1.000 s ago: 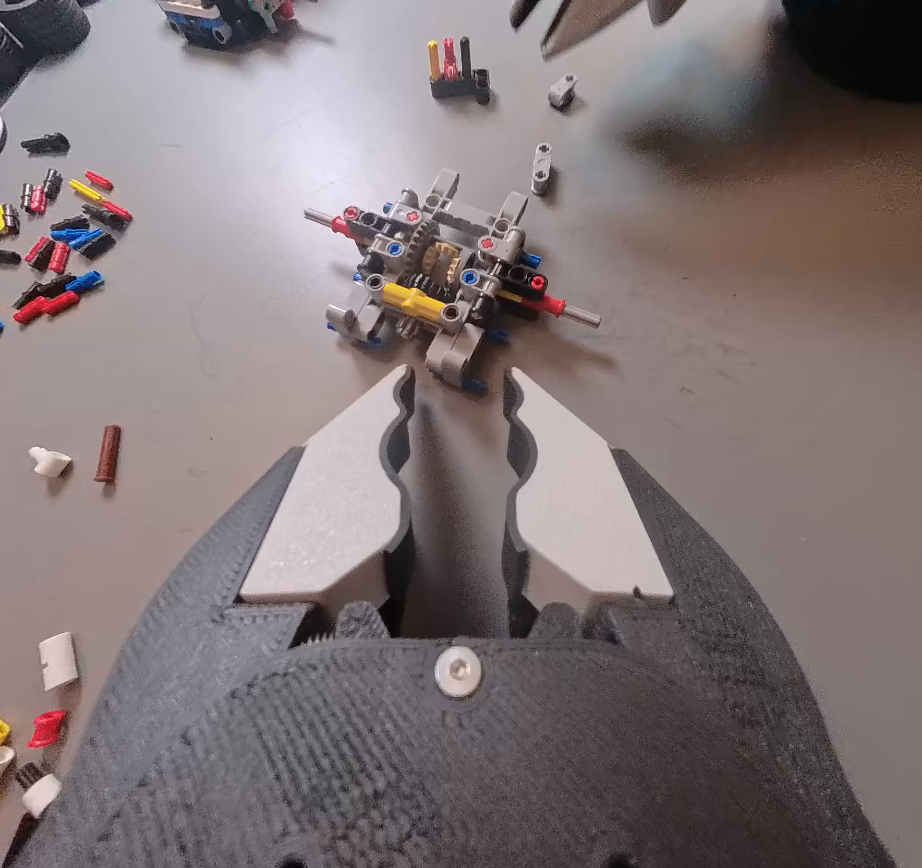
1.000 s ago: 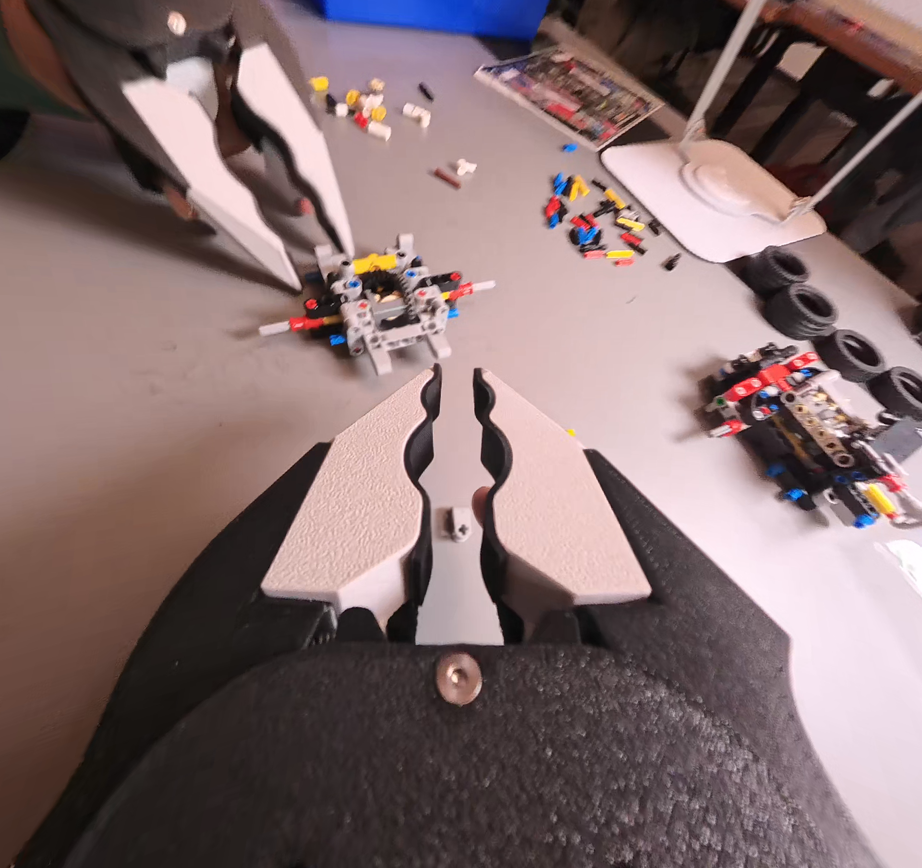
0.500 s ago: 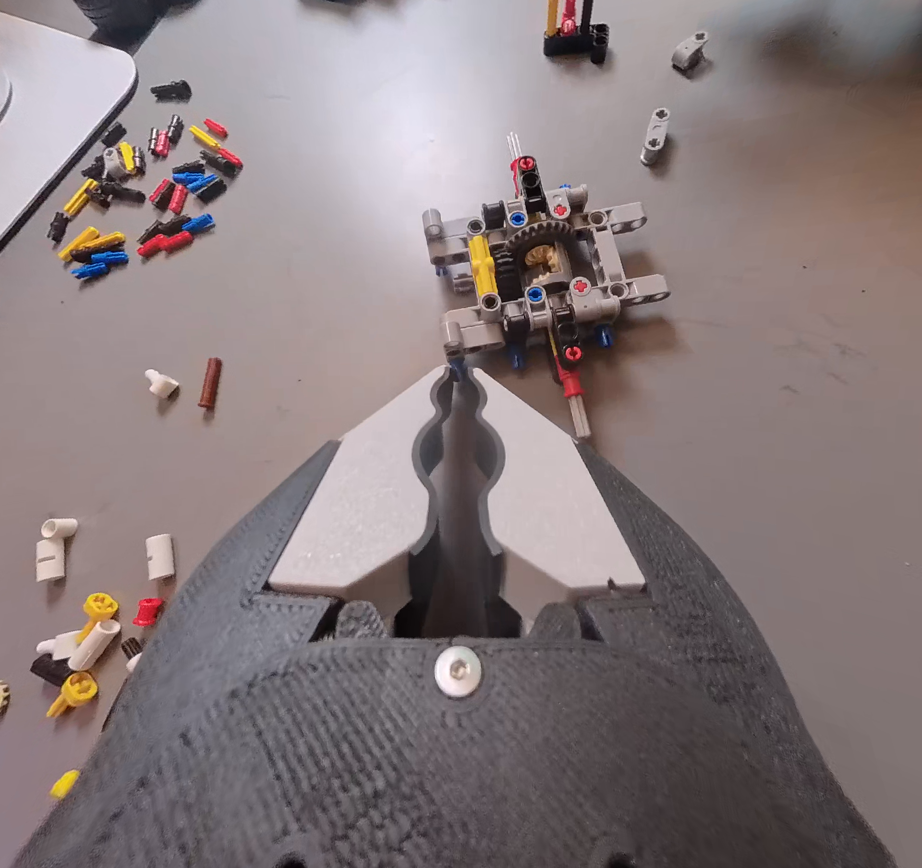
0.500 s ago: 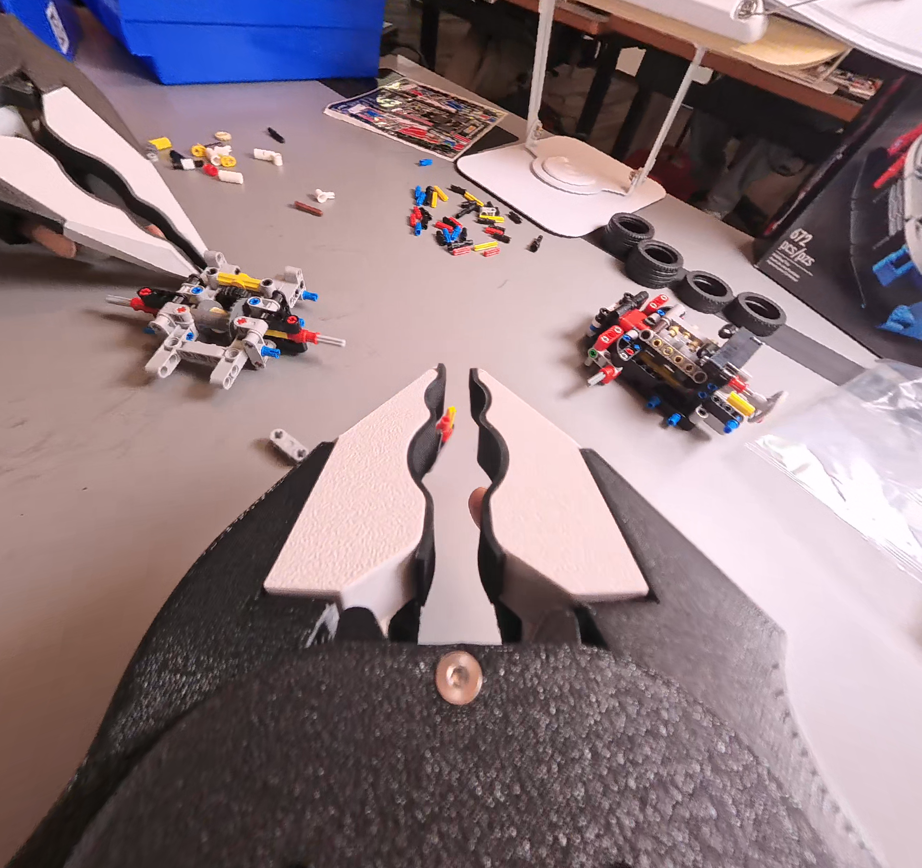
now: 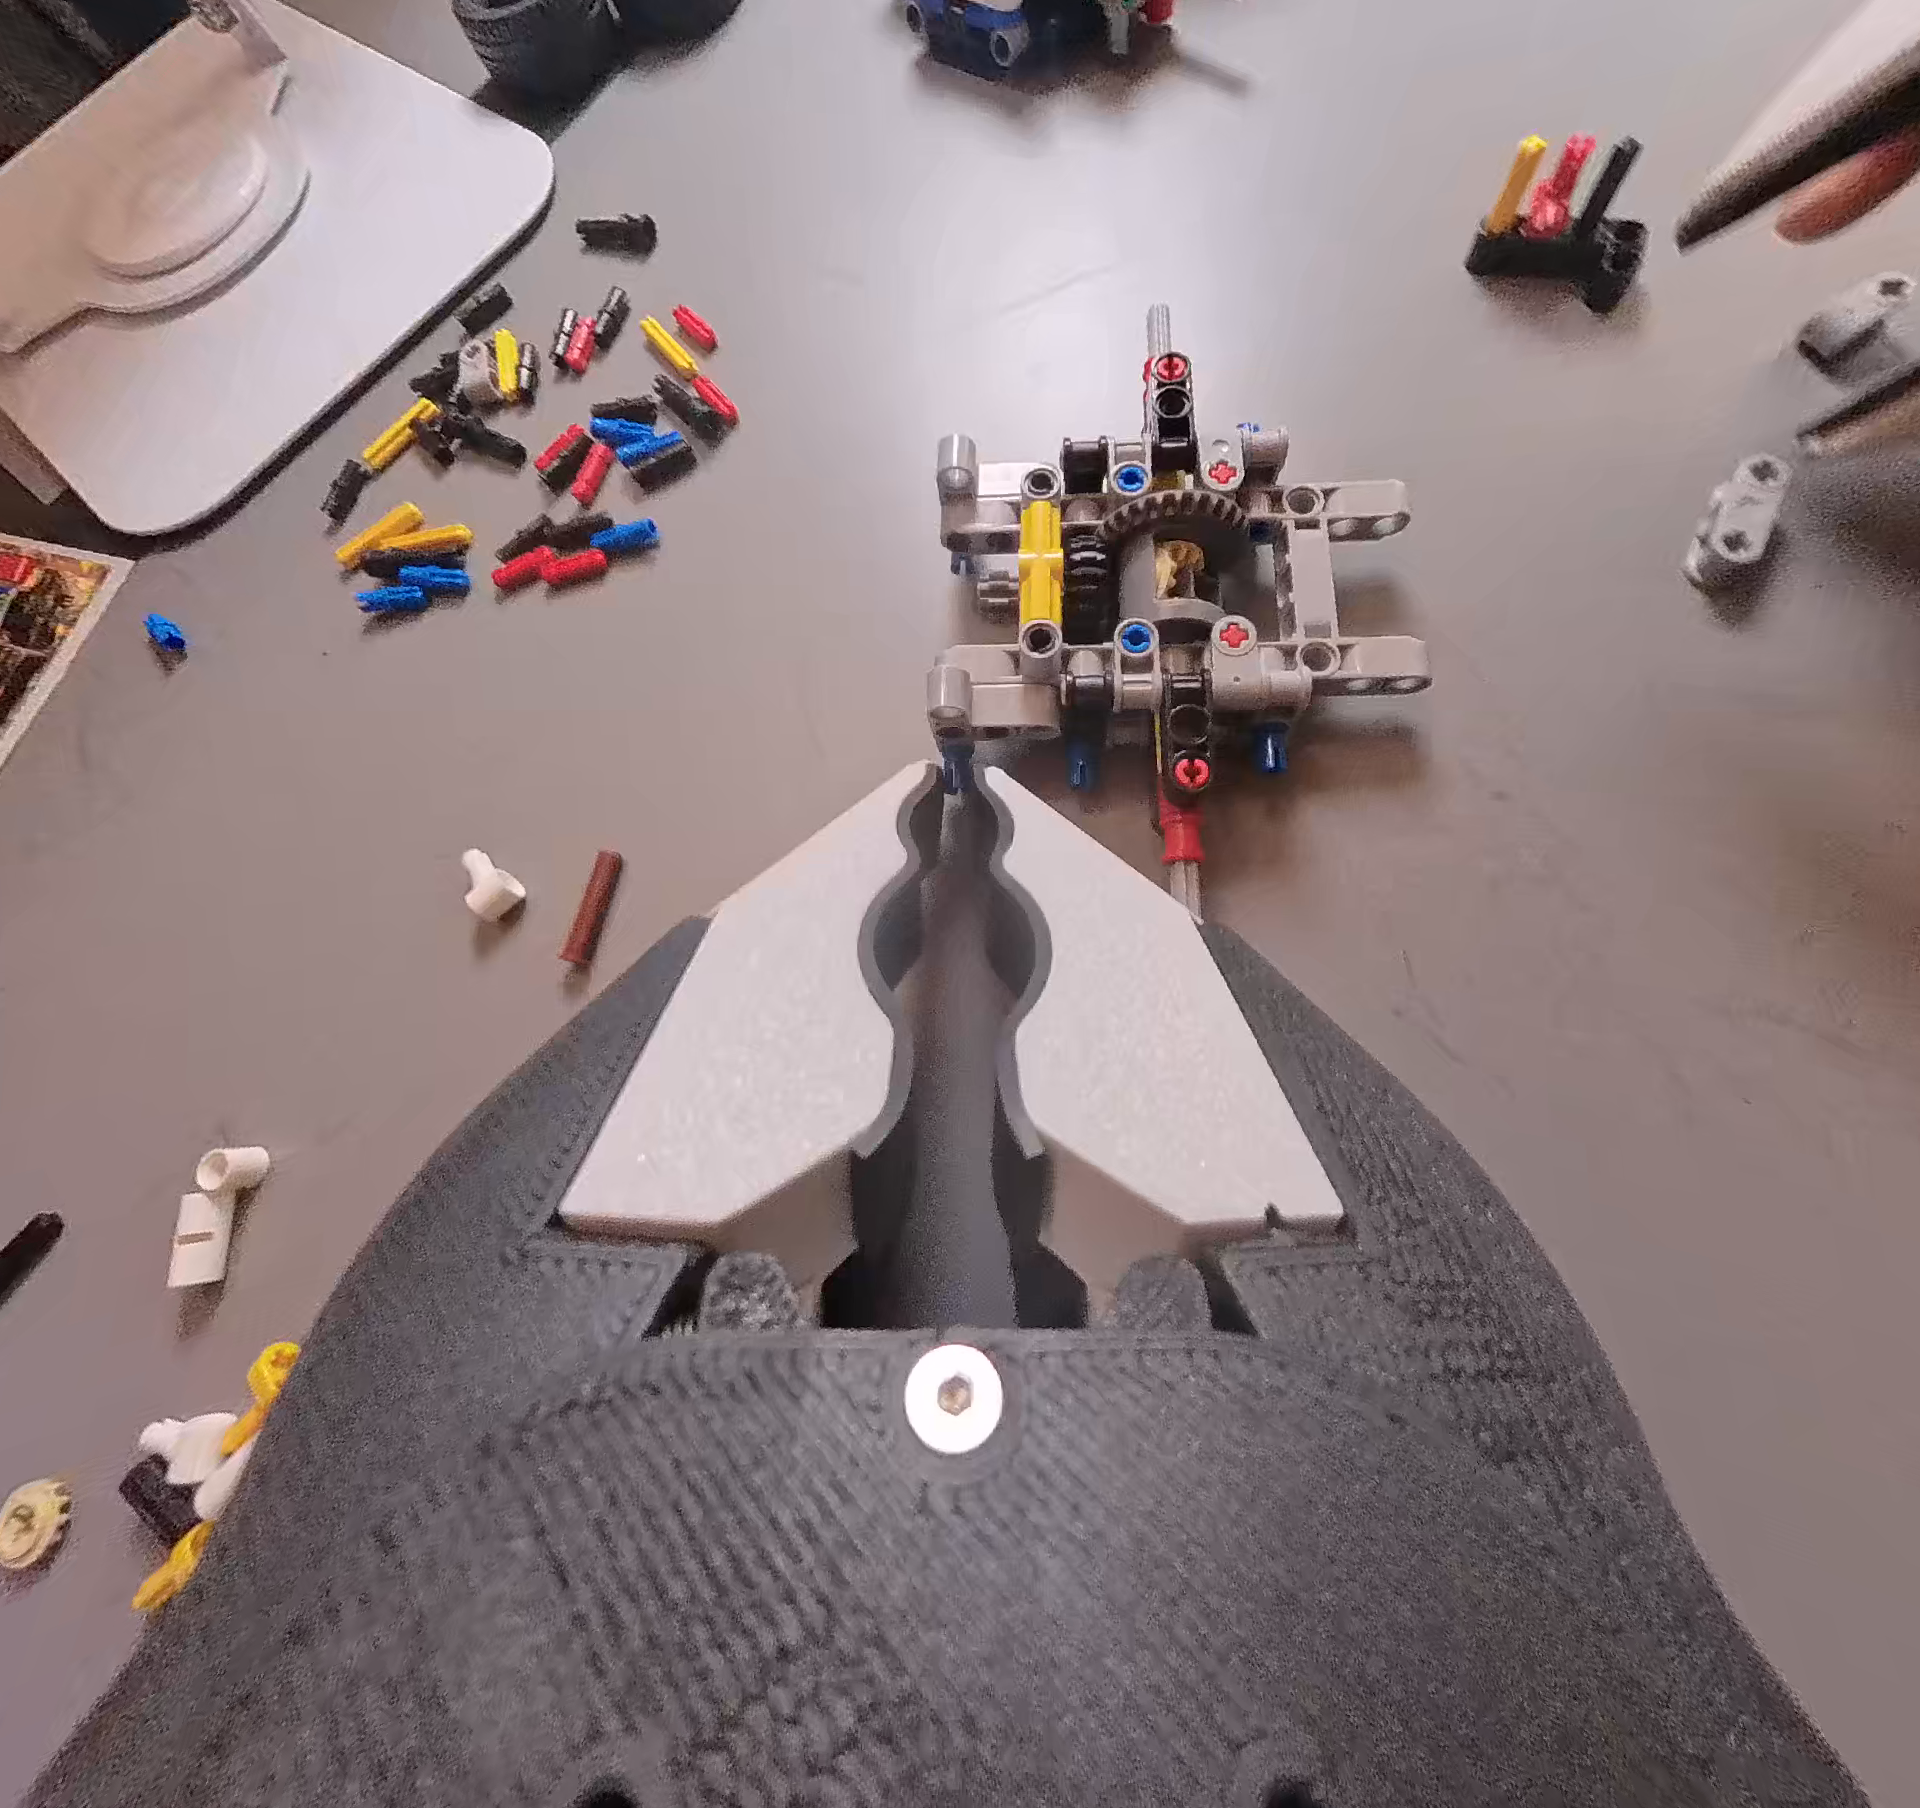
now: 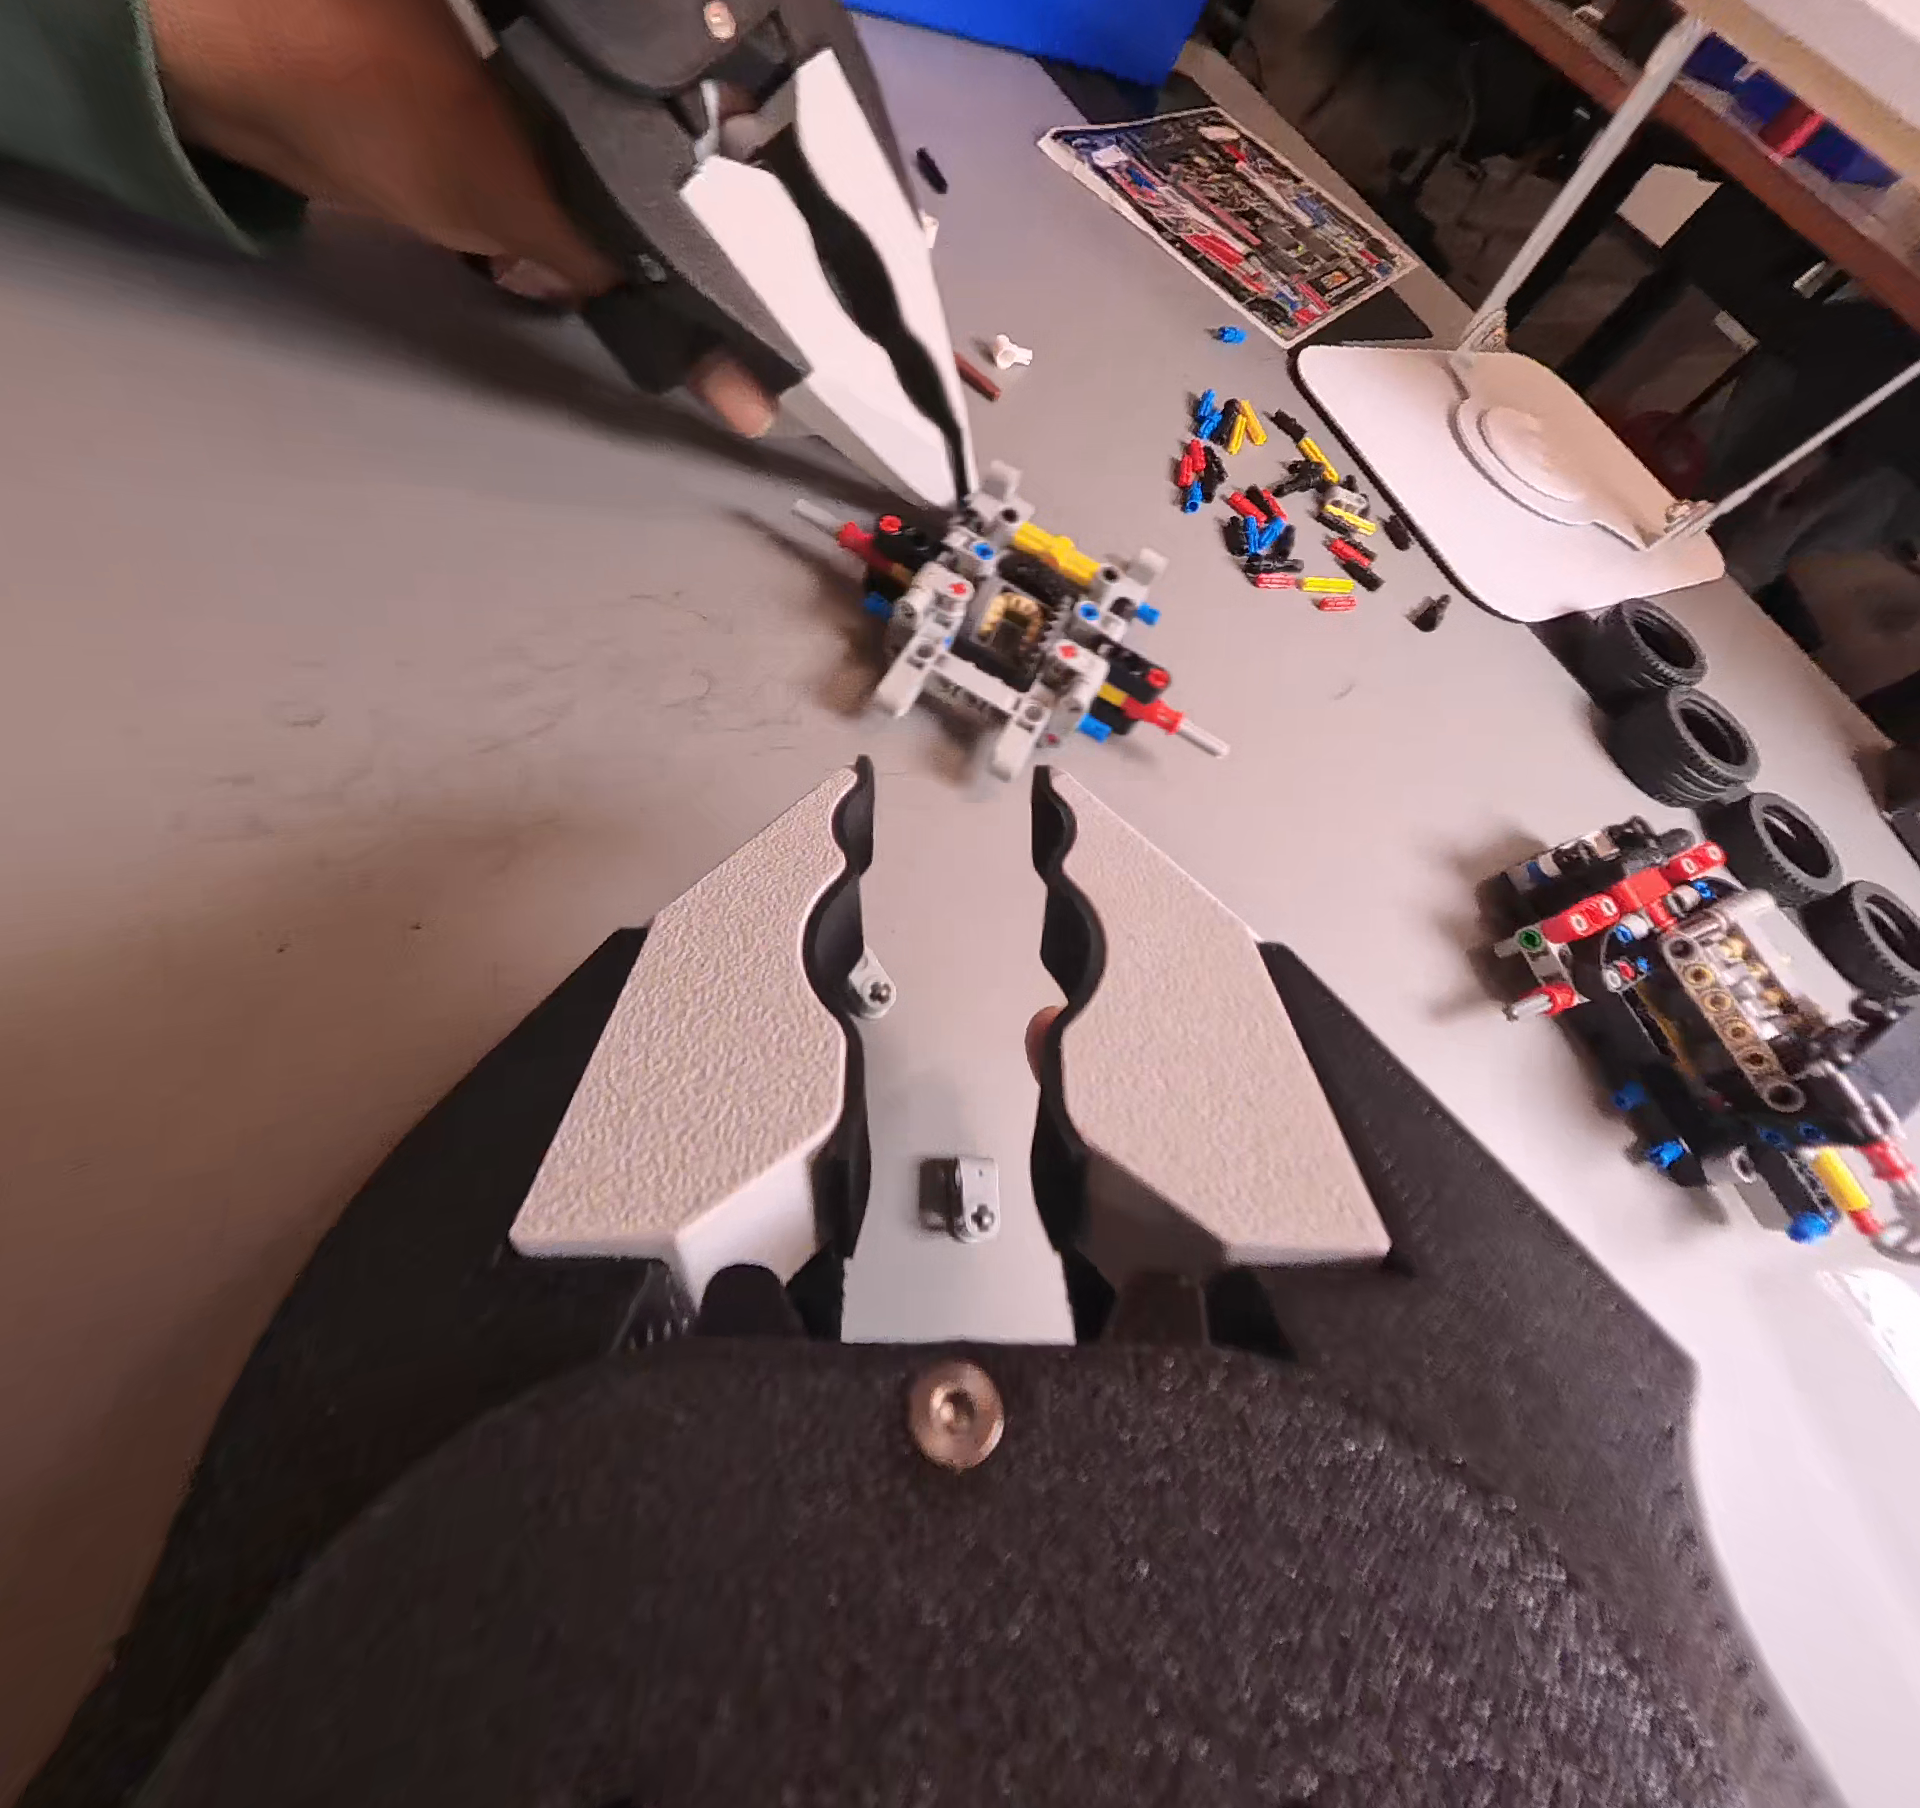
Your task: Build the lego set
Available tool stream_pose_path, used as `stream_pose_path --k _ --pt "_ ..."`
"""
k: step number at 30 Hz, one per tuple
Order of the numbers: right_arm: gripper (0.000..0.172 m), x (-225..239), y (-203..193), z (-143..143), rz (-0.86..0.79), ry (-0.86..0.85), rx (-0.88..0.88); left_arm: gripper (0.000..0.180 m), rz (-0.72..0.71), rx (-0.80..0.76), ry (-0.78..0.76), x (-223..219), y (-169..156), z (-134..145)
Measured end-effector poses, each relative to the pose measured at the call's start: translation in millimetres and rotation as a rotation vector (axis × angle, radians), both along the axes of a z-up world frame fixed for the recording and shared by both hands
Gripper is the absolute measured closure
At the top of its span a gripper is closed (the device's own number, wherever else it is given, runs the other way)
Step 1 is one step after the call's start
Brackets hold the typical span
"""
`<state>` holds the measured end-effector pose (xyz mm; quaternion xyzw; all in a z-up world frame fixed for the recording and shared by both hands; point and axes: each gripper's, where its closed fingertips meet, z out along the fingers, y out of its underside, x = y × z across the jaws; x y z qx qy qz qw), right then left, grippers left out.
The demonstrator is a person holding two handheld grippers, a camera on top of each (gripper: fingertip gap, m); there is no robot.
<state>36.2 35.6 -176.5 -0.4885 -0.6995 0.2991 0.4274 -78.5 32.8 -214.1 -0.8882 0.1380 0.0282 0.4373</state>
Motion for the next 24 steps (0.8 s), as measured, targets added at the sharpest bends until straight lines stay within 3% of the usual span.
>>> stream_pose_path --k 7,12,15,20,24 --pt "0.143 0 14 -3 -0.083 0.0 0.001 0.177 0.114 0.024 -0.138 -8 24 5" --pt "0.144 8 30 2 -0.144 0.023 0.002 0.168 -0.05 0.013 -0.21 29 -4 9" --pt "0.145 11 36 6 -0.169 0.039 -0.016 0.167 -0.088 0.007 -0.113 27 -13 5" --pt "0.146 11 39 10 -0.178 0.058 -0.026 0.132 -0.222 0.035 0.109 9 6 12" --pt "0.146 13 39 10 -0.177 0.056 -0.015 0.108 -0.317 -0.076 0.04 6 19 0"
